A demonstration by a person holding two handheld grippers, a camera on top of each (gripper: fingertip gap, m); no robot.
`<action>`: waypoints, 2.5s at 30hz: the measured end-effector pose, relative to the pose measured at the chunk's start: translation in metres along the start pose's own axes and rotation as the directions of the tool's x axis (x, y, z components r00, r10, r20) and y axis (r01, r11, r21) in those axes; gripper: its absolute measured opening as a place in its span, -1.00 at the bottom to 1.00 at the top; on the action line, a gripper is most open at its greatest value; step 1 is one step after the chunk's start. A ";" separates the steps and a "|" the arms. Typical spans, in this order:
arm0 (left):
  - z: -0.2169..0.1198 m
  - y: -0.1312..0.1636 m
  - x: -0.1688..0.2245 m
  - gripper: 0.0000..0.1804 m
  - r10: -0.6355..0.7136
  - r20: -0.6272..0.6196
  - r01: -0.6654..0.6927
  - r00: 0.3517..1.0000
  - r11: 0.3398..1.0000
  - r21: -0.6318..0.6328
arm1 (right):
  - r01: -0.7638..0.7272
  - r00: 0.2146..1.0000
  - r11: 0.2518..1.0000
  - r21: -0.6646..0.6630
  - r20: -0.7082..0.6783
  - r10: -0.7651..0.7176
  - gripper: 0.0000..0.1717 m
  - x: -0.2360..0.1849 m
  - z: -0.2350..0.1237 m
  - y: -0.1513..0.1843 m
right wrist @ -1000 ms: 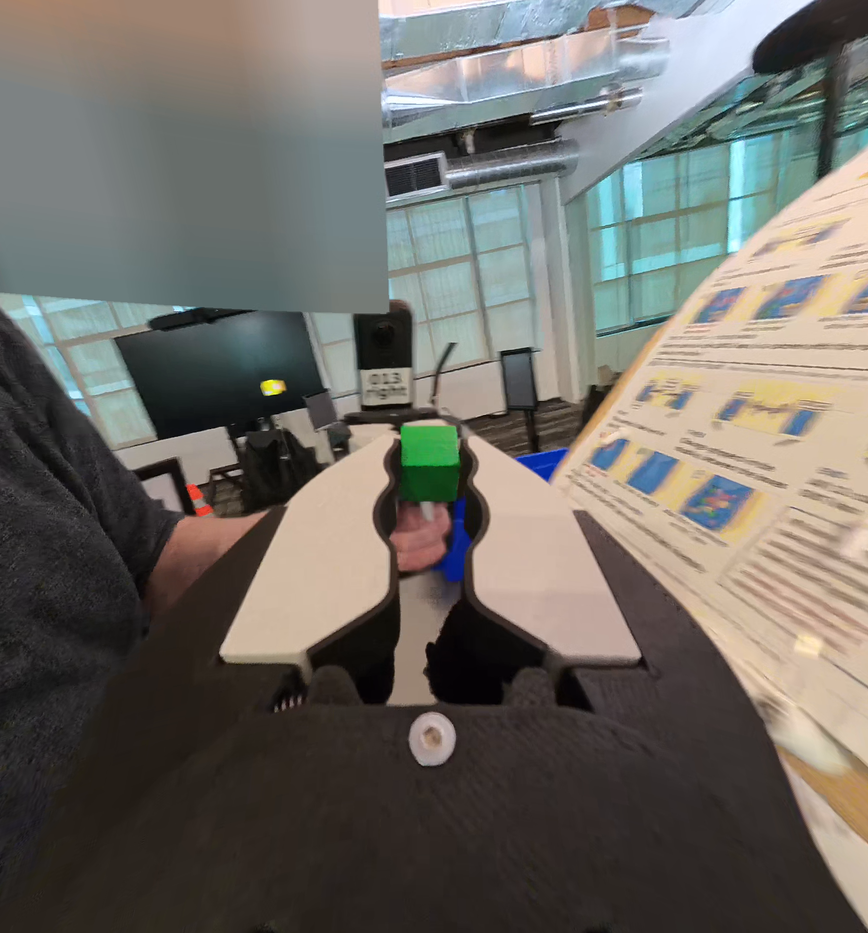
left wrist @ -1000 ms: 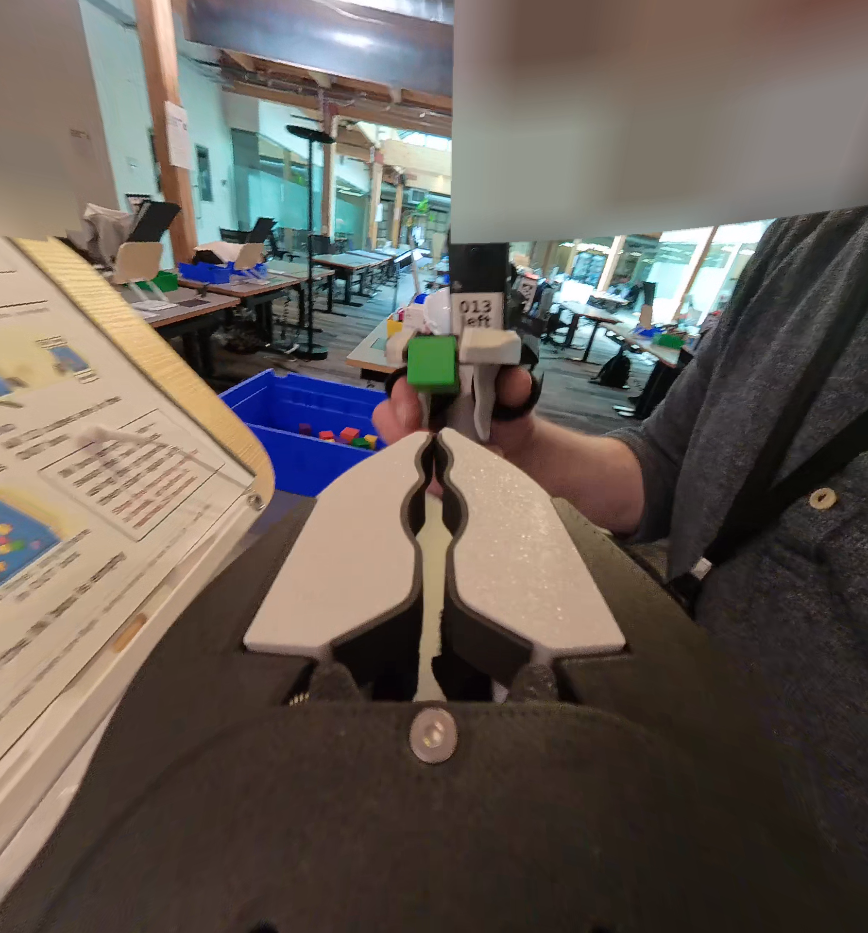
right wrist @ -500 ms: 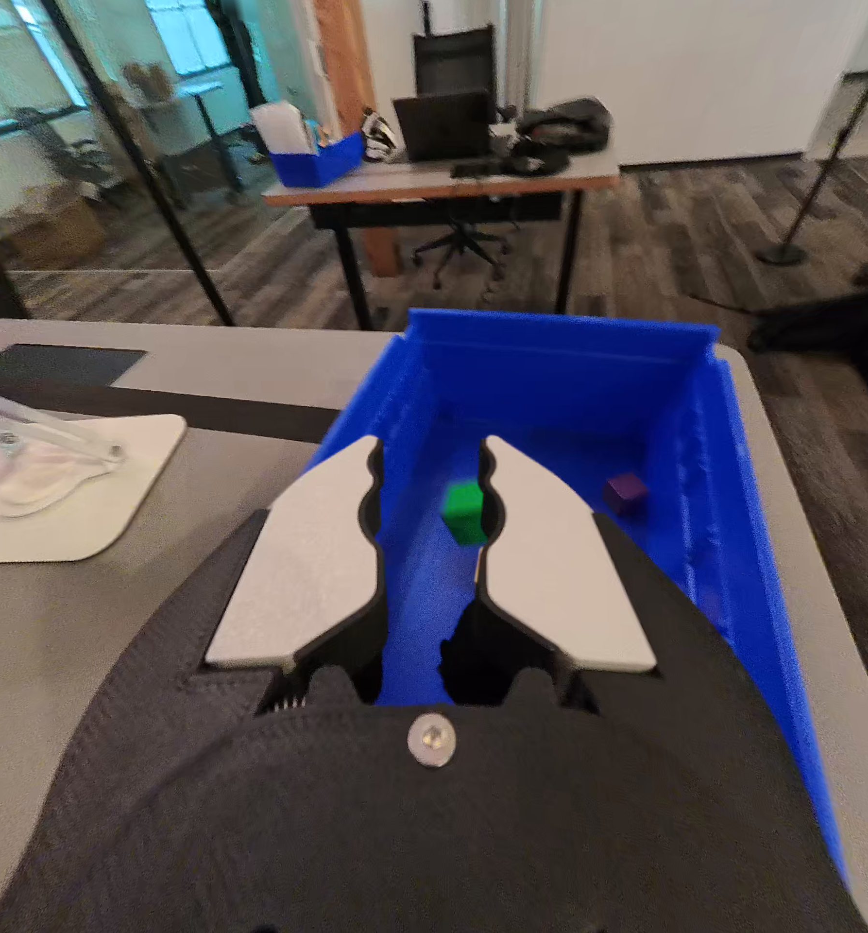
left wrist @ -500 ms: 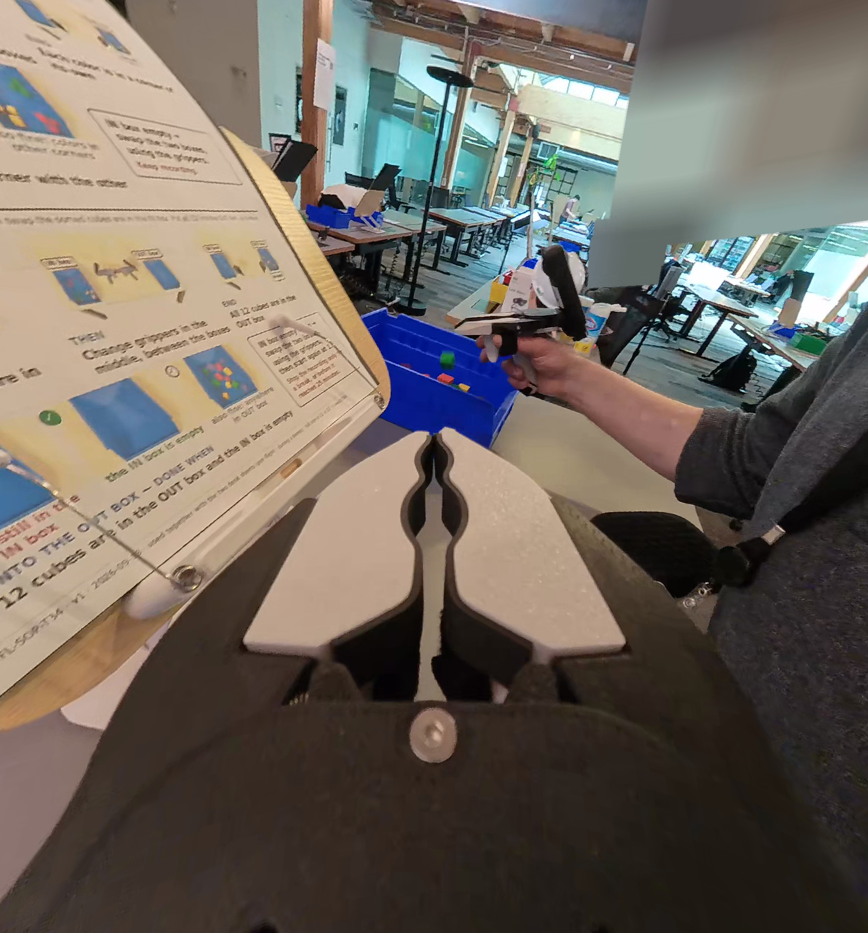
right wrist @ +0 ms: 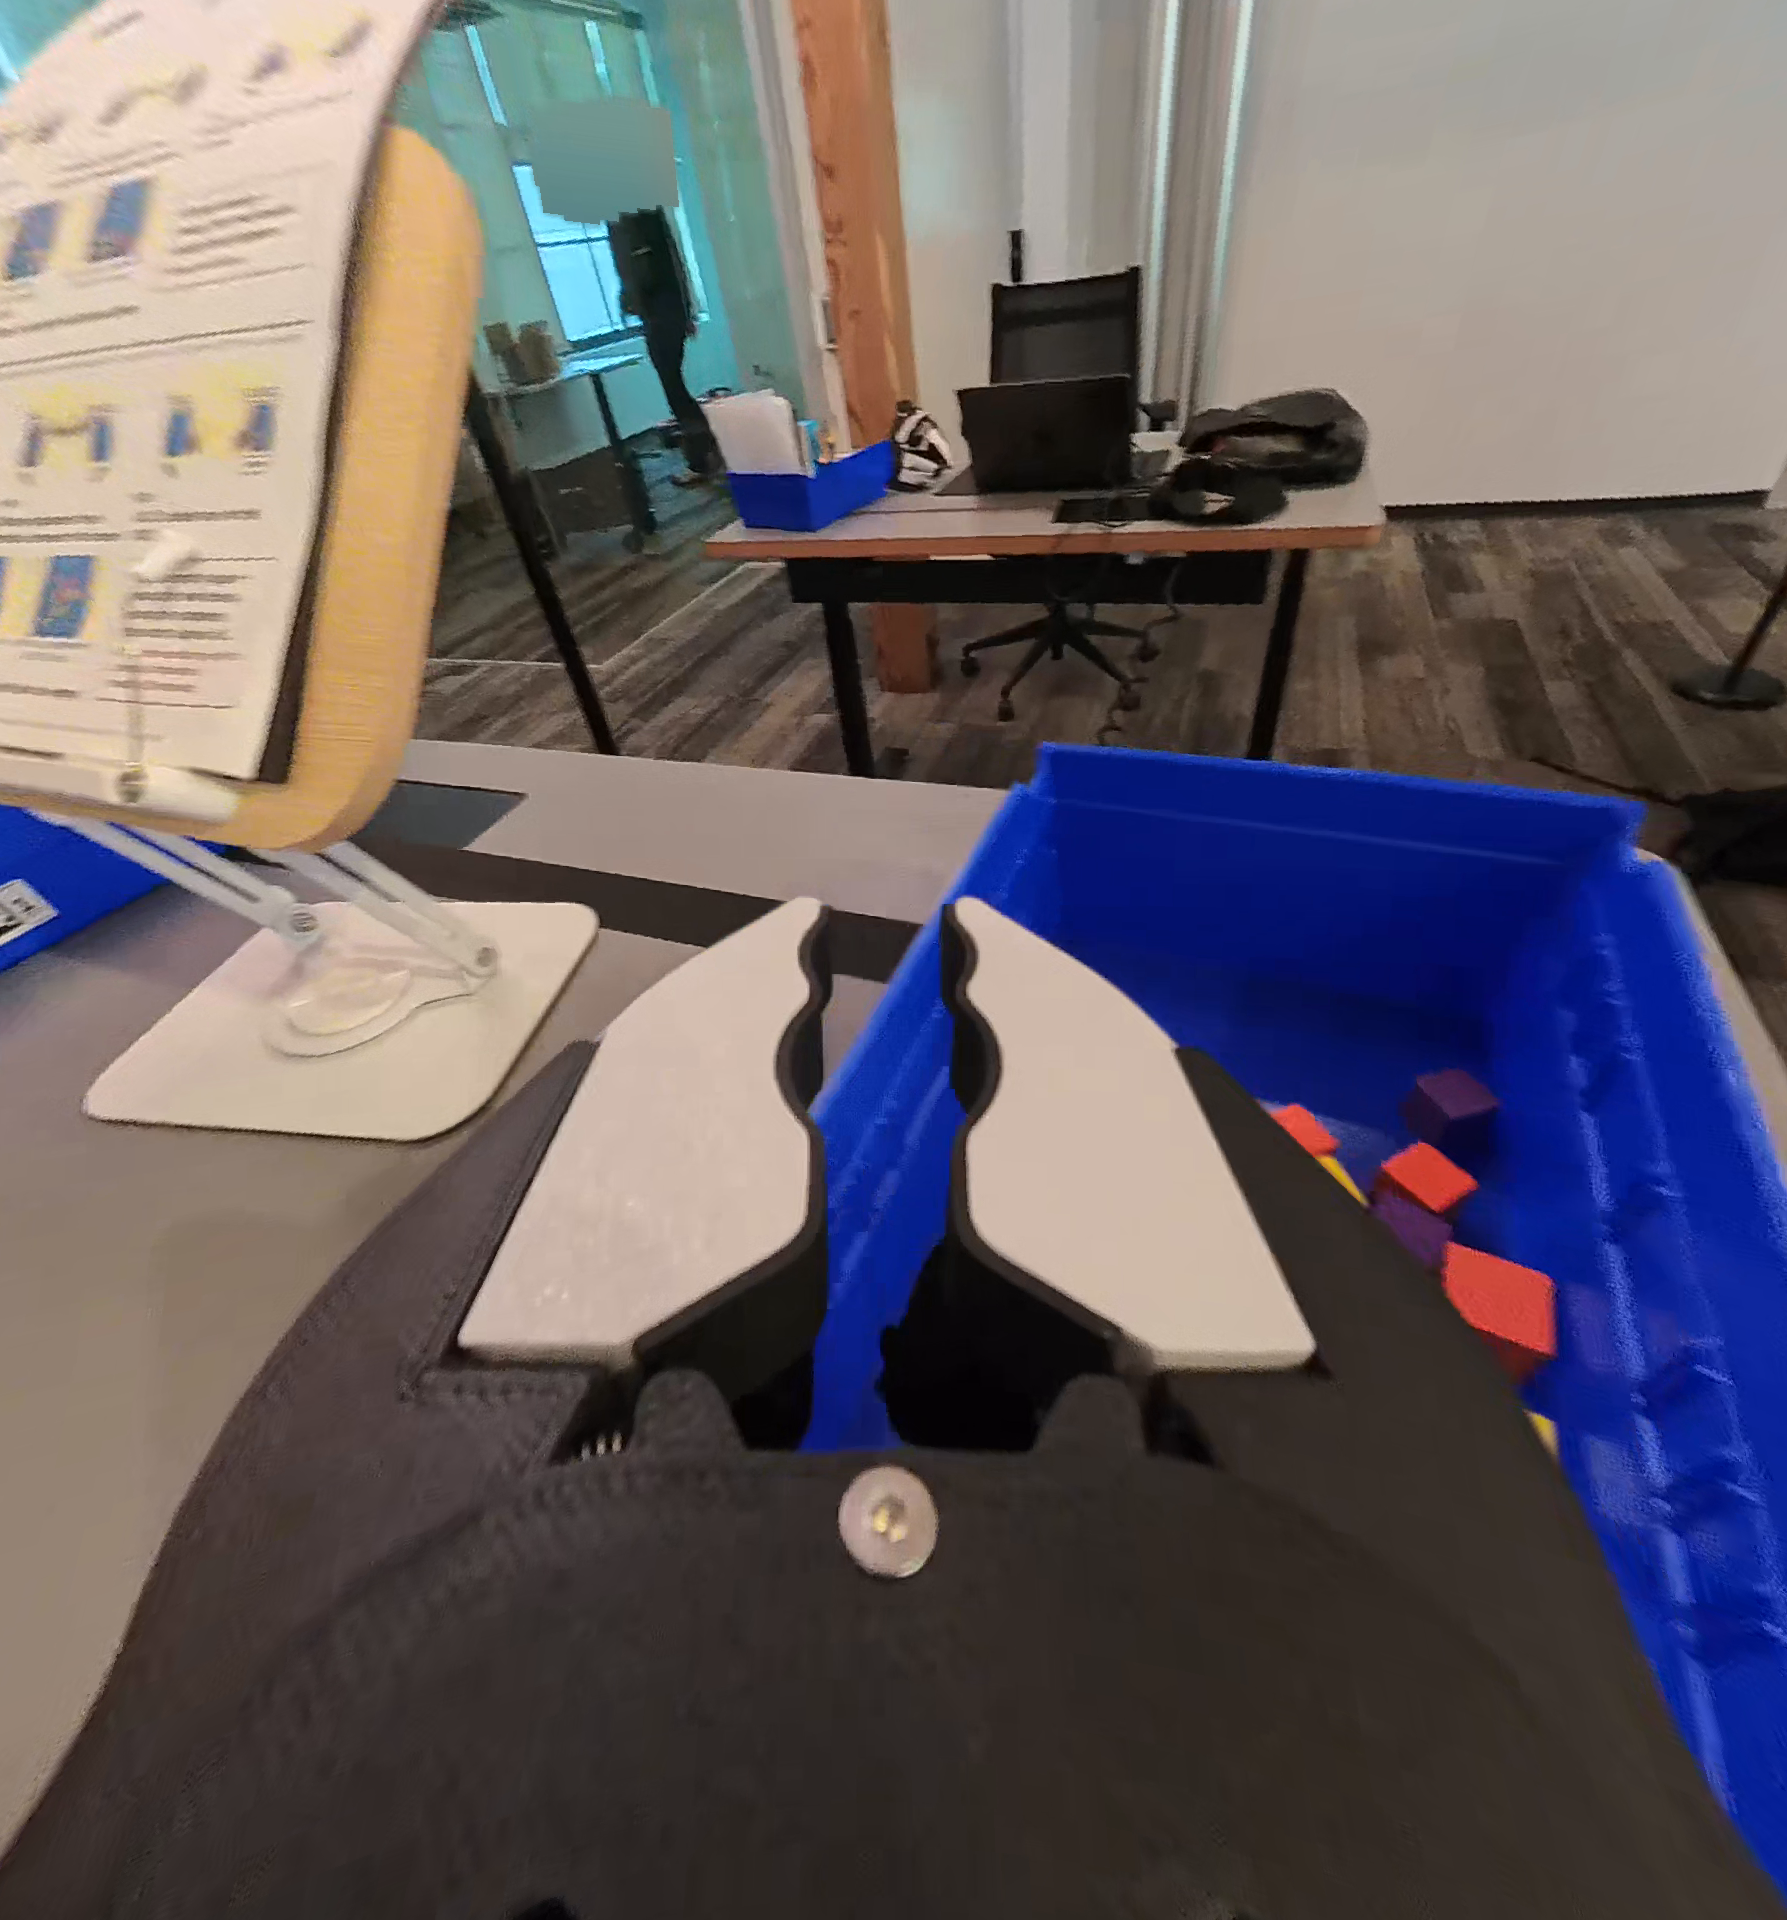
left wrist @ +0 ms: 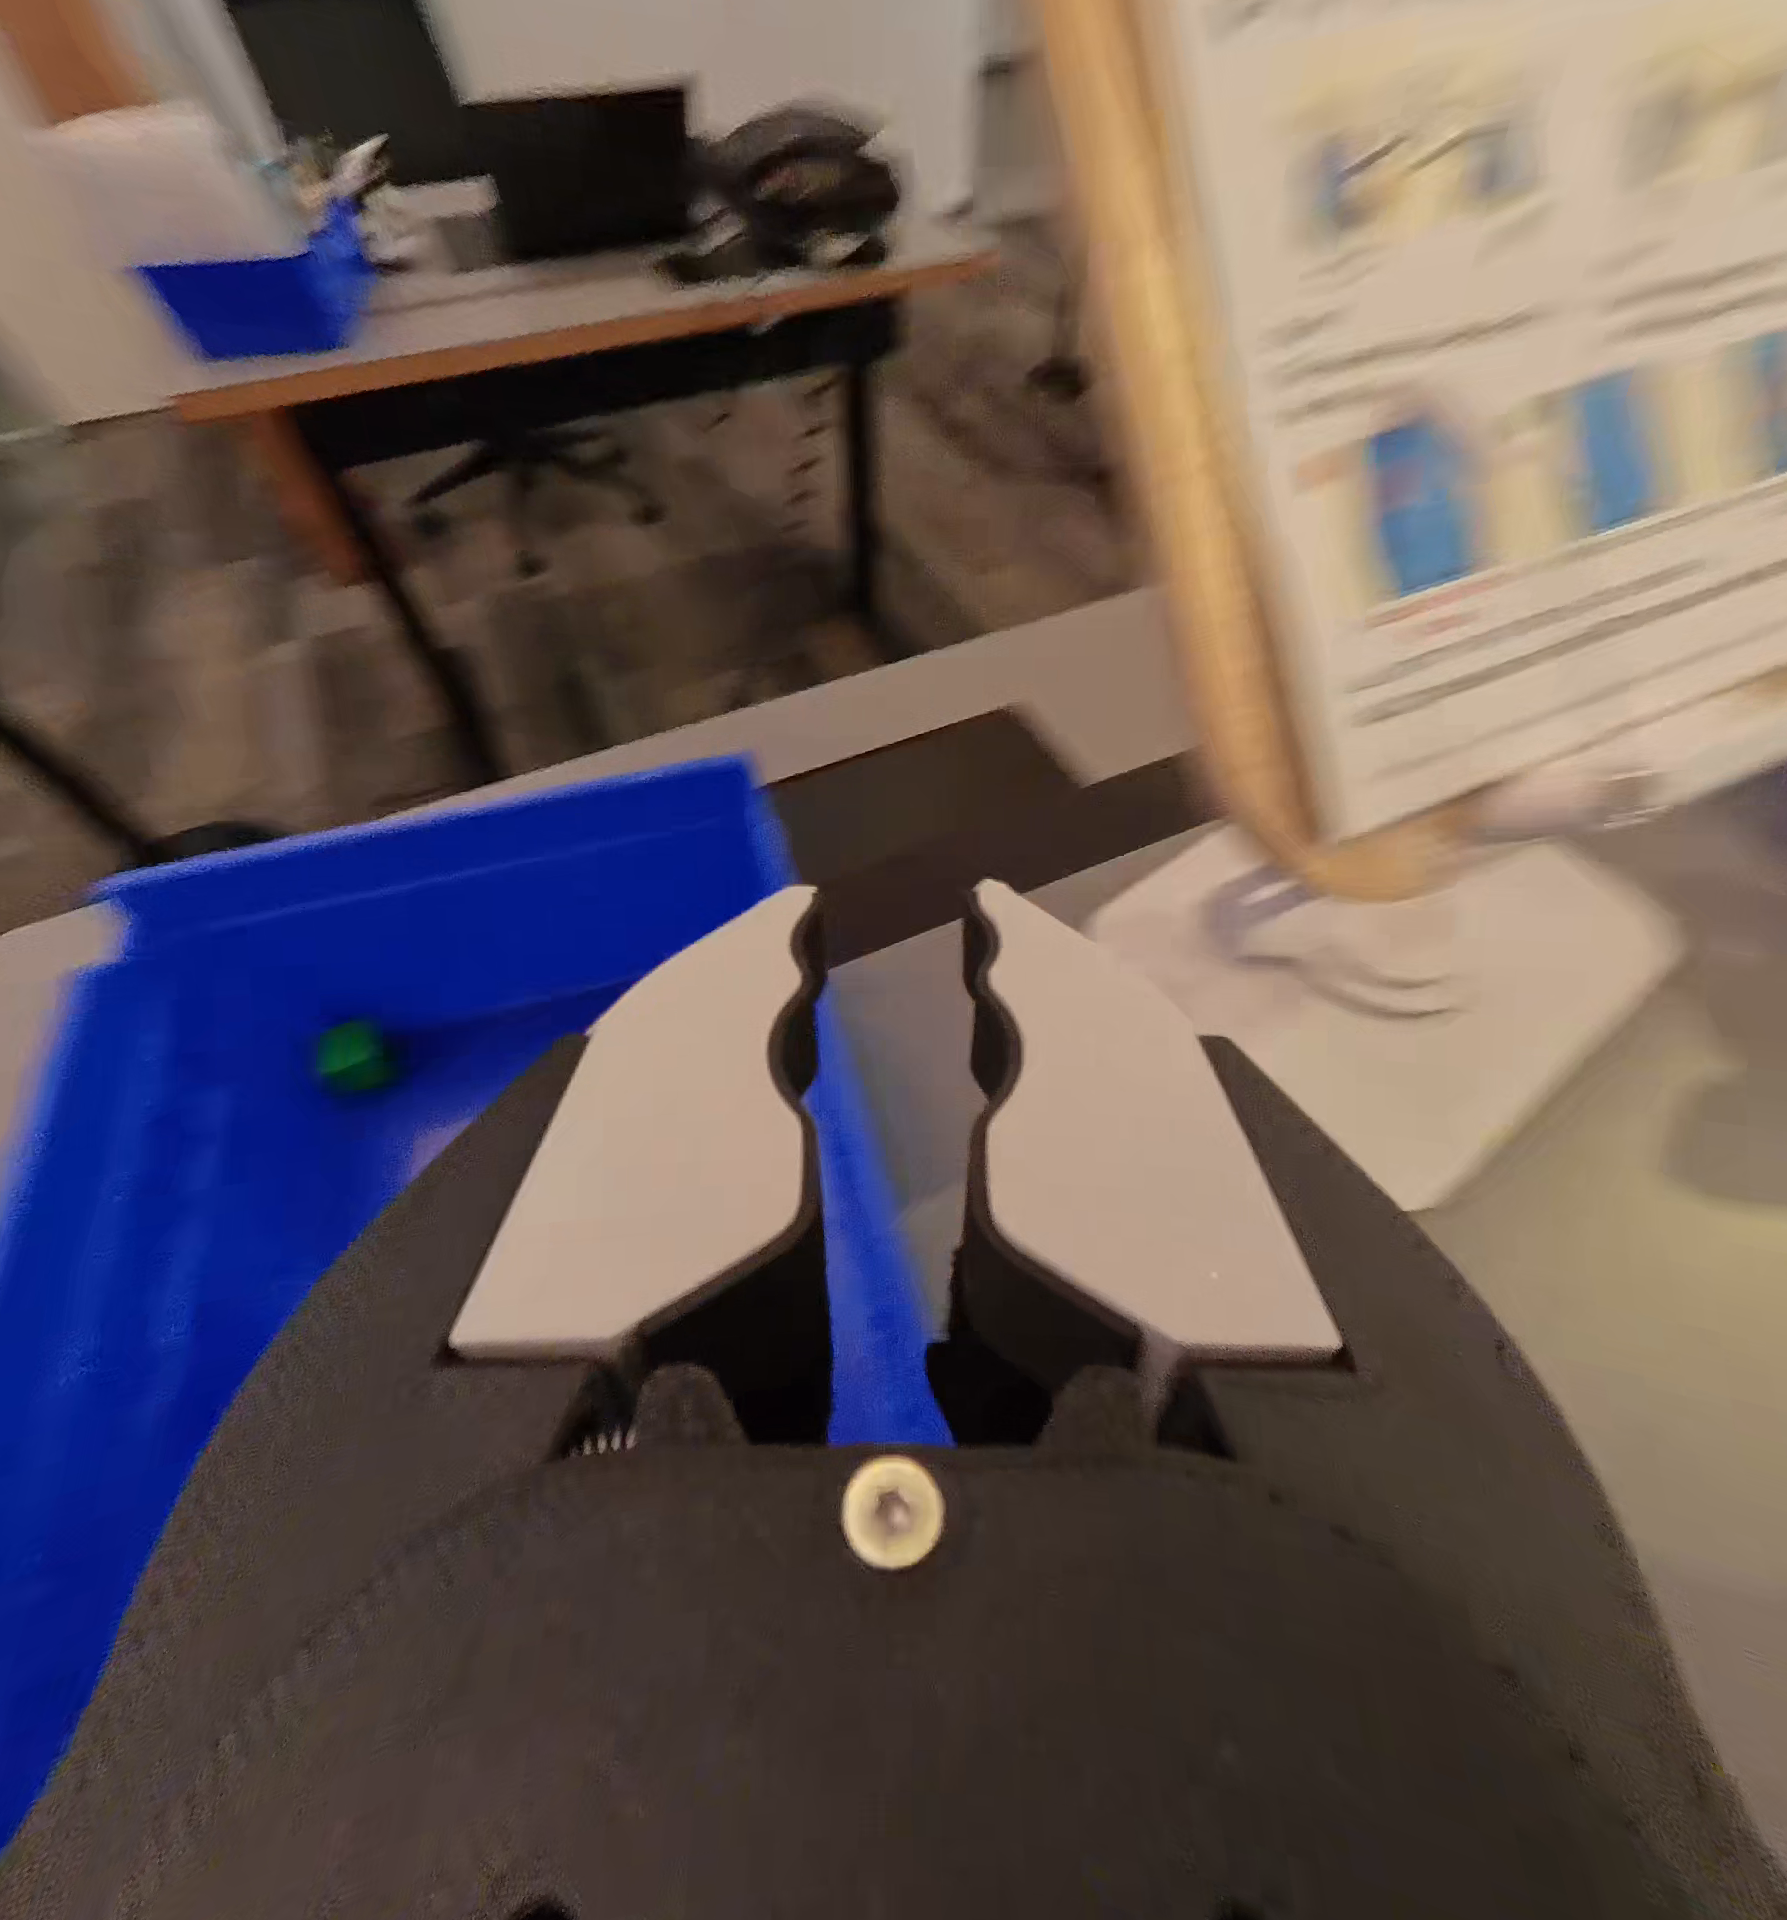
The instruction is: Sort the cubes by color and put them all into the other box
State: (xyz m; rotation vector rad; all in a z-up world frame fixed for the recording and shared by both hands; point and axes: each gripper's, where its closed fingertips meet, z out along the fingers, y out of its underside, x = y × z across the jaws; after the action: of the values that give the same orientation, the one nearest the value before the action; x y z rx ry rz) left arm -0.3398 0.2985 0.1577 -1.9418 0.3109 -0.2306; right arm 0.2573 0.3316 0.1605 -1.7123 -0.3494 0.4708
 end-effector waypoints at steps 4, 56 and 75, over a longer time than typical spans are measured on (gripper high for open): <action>0.019 0.048 -0.081 -0.50 0.032 0.238 0.022 0.971 0.974 -0.223 | 0.042 0.995 0.999 -0.017 0.092 -0.041 -0.77 -0.038 0.009 -0.001; 0.133 0.133 -0.187 -0.74 -0.111 0.228 0.196 0.967 0.898 -0.394 | 0.095 0.925 0.996 -0.001 0.369 -0.088 -0.79 -0.153 0.042 -0.012; -0.050 -0.107 0.185 -0.75 -0.108 -0.722 0.423 0.683 0.865 0.270 | -0.037 0.553 0.999 -0.035 0.831 0.050 -0.59 -0.381 0.051 -0.051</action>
State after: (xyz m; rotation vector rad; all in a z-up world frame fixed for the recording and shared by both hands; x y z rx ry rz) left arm -0.1686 0.2341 0.2784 -1.3863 0.4098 -1.1562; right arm -0.0979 0.2023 0.2475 -1.3940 -1.0039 1.3411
